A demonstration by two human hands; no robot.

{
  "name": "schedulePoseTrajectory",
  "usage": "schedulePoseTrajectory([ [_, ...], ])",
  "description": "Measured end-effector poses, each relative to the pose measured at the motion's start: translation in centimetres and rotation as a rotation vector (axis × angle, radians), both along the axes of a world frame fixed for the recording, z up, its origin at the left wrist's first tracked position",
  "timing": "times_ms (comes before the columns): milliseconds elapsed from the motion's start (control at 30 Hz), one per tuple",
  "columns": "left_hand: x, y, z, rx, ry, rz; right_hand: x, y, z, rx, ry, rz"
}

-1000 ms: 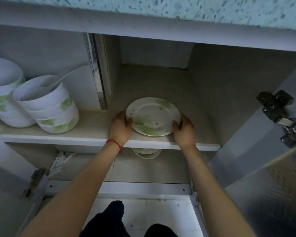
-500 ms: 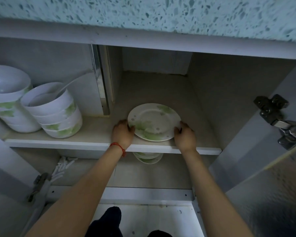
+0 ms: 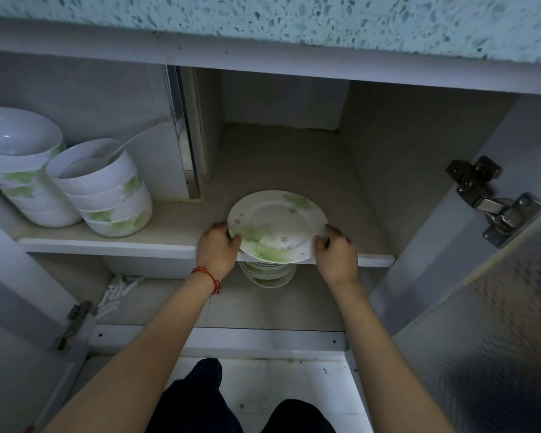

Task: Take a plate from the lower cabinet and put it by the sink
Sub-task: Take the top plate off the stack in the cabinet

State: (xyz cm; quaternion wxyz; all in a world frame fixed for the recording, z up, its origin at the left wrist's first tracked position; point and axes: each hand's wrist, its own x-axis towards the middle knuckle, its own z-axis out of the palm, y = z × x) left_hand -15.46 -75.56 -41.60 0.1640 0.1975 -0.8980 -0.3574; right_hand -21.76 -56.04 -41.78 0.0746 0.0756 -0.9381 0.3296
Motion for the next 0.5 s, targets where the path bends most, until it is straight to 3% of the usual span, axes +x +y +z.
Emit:
schedulePoseTrajectory([
  [500,0.1,-0.3,0.7,-0.023,-0.013,0.026,0.1,0.5,0.0,-0.107,0.03,-0.026],
])
